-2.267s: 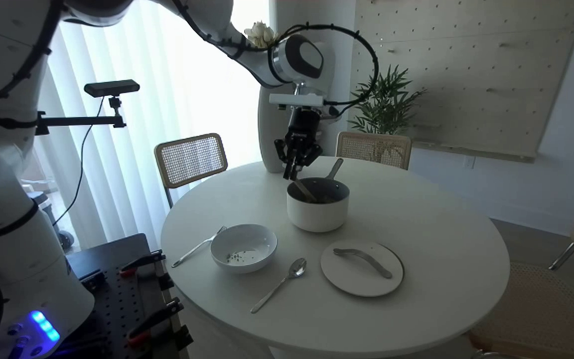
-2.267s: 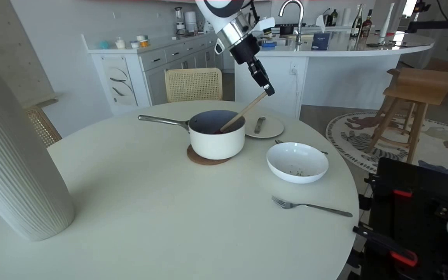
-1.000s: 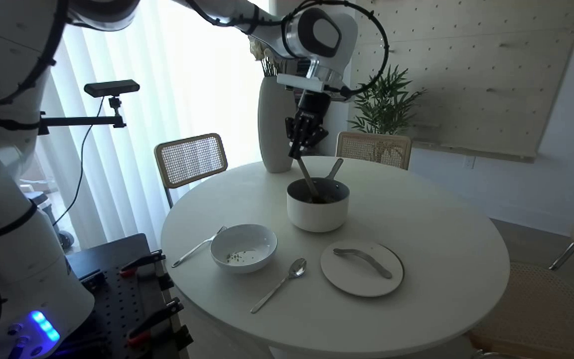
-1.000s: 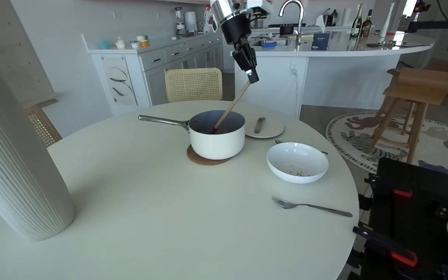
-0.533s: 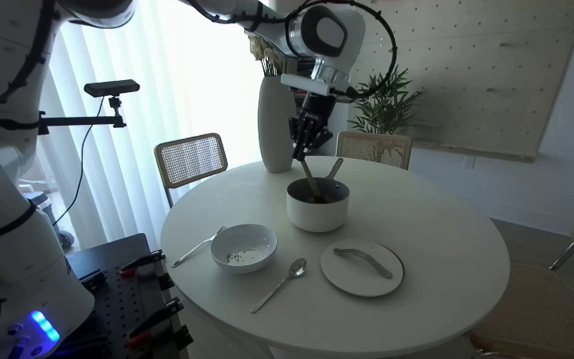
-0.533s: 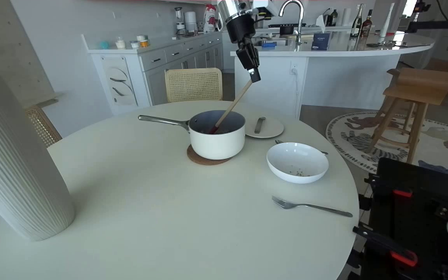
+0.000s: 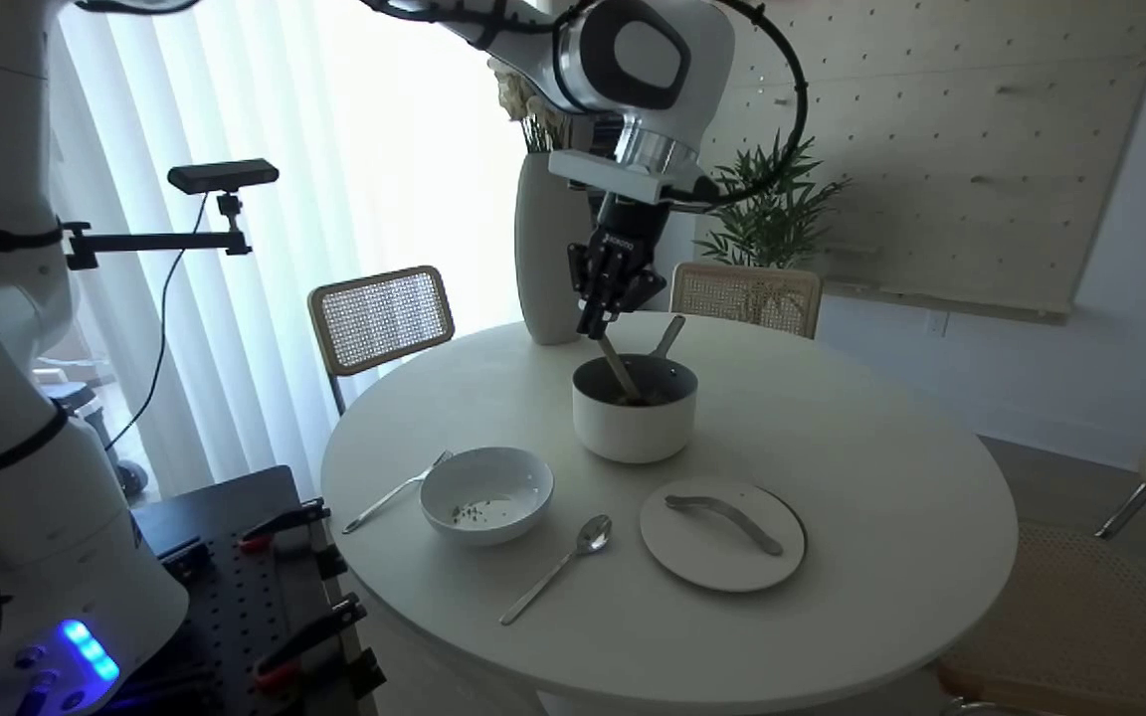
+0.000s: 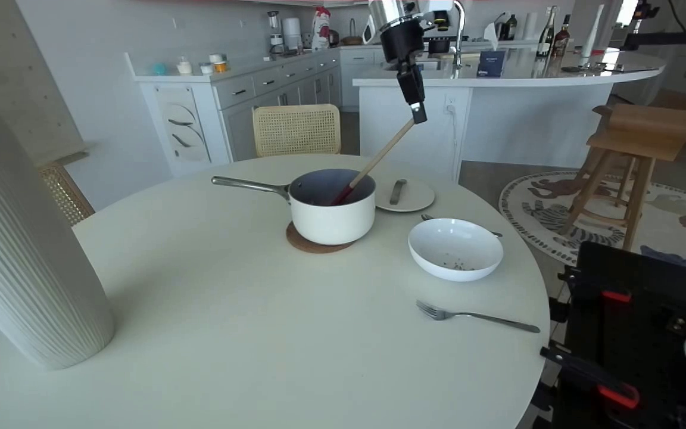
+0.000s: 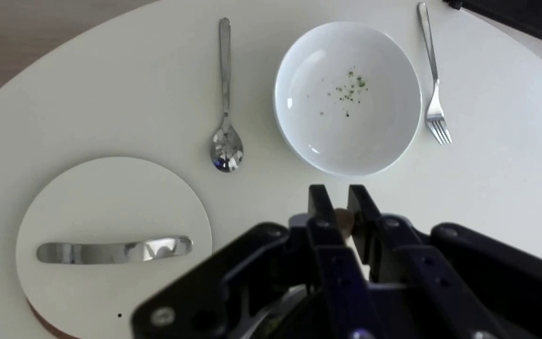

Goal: Take the broccoli from the white bowl and put it in the white pot then take the wooden spatula out of the pot and put it on the table then put the white lid on the pot

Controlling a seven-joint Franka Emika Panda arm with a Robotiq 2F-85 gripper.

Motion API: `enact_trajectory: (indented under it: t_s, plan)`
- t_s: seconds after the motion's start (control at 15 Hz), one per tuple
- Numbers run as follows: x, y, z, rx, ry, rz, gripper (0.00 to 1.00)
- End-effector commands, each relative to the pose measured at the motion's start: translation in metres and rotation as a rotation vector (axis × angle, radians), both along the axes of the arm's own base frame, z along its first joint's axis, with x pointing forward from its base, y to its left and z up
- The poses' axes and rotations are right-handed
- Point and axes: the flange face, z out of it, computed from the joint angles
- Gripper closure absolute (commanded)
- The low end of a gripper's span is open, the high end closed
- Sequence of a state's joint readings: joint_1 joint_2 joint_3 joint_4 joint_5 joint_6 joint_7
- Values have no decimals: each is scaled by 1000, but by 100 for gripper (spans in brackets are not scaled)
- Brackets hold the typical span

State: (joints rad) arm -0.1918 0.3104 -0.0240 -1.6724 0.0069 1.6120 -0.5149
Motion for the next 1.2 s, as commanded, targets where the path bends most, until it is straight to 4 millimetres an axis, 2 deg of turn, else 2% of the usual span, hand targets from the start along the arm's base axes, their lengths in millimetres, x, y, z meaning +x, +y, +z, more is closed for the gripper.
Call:
enact_trajectory:
  t_s: [0.0, 0.2, 0.33, 0.47, 0.6, 0.87, 1.0, 1.13]
  plan:
    - [-50, -21, 13, 22, -40, 23, 96]
    - [-74, -31, 18, 42, -41, 38, 96]
    - [-82, -24, 21, 59, -29, 64, 96]
    - [-83, -5, 24, 76, -20, 99, 96]
    - [-77, 22, 26, 90, -17, 138, 96]
    - [-47, 82, 22, 93, -48, 175, 96]
    - [-29, 103, 17, 72, -64, 155, 96]
    - [-13, 112, 12, 40, -82, 121, 96]
